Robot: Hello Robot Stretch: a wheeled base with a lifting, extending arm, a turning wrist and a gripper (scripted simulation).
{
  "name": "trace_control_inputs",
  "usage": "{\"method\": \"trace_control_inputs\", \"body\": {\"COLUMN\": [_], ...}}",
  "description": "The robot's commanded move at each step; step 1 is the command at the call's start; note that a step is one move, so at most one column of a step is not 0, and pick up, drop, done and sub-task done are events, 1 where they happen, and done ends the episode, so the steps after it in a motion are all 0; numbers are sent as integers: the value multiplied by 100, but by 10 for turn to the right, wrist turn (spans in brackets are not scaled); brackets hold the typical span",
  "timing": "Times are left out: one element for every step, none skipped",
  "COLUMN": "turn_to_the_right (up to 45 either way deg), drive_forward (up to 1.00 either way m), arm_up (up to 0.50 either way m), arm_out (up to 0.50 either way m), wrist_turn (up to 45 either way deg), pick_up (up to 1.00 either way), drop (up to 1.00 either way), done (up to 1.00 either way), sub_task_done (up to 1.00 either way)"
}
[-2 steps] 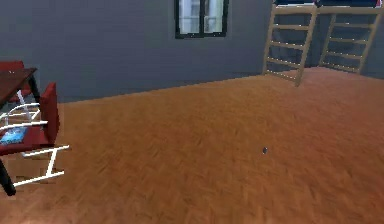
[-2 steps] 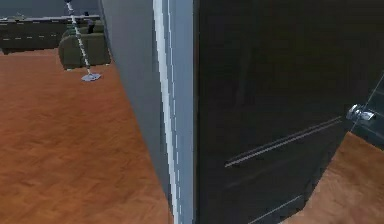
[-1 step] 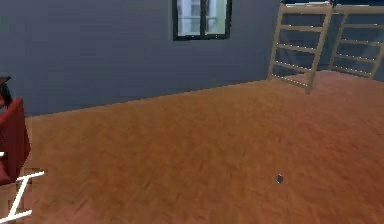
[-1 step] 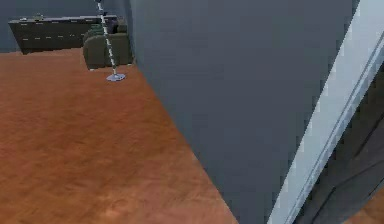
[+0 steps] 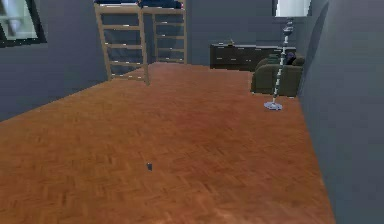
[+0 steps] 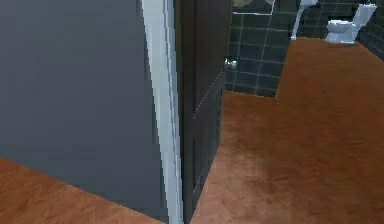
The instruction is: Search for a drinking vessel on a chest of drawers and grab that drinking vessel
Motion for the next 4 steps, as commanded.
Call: {"method": "trace_control_inputs", "body": {"turn_to_the_right": [90,0,0,0], "drive_forward": [0,100,100,100], "arm_up": [0,0,0,0], "arm_out": [0,0,0,0], "wrist_turn": [0,0,0,0], "pick_up": [0,0,0,0], "drop": [0,0,0,0], "done": [0,0,0,0], "sub_task_done": [0,0,0,0]}}
